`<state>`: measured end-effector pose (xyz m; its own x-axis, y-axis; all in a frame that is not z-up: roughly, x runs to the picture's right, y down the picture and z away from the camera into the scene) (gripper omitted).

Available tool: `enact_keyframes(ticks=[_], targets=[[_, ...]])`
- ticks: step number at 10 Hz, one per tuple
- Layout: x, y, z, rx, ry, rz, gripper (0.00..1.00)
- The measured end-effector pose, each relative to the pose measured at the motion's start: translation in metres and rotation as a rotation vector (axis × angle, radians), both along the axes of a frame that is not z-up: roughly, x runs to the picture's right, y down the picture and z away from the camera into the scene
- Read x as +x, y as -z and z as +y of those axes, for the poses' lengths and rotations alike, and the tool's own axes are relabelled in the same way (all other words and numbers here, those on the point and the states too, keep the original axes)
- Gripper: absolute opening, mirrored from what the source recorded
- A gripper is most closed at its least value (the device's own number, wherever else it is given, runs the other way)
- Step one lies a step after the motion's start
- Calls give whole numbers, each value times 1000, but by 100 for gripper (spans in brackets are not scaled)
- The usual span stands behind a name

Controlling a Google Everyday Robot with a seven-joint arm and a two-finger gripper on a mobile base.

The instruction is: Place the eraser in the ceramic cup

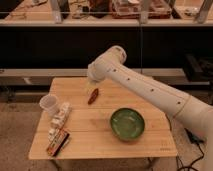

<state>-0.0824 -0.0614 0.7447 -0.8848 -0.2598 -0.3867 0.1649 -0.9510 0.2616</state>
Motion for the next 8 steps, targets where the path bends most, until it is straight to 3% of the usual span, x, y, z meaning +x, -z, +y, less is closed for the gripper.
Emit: enact_keyframes(ticks=[5,7,8], targets=[[-1,0,1,1,4,-2,80],[-22,3,24,-15,82,-41,80],[-49,11,54,-34,176,-95,80]])
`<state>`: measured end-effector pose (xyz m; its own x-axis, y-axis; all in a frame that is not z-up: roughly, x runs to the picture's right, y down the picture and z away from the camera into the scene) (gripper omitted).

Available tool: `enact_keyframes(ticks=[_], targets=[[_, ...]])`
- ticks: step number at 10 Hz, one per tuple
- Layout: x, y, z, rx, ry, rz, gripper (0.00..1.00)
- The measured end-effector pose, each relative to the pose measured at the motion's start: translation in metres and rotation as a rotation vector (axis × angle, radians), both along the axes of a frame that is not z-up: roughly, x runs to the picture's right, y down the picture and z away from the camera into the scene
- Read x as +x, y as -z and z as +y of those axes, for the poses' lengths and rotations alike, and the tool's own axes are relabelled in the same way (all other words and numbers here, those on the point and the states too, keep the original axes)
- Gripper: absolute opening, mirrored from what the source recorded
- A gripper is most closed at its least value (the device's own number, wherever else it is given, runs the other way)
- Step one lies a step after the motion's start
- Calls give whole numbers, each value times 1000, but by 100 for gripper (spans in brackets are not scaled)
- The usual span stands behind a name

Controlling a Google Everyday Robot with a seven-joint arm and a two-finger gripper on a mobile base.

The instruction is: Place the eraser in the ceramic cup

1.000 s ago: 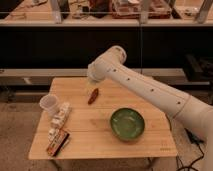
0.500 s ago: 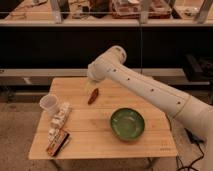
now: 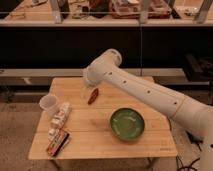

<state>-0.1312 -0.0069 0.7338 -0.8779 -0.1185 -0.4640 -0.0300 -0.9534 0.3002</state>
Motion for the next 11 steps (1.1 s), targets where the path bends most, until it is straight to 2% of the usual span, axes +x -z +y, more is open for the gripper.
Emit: enact_keyframes(ticks=[1,3,4,6,8,9,10,11], targets=[[-24,10,28,-15,83,-54,80],[-57,25,79,-51,210,-149,80],[-63,28,93,-70,240,-172,80],[-65,27,126,-121,299,-196,80],[-50,14,160,-189,361,-163,80],[-48,10,172,-213,383,-155,80],[-49,5,194,-251,424,-157,80],[-56,6,203,-256,453,-182,80]])
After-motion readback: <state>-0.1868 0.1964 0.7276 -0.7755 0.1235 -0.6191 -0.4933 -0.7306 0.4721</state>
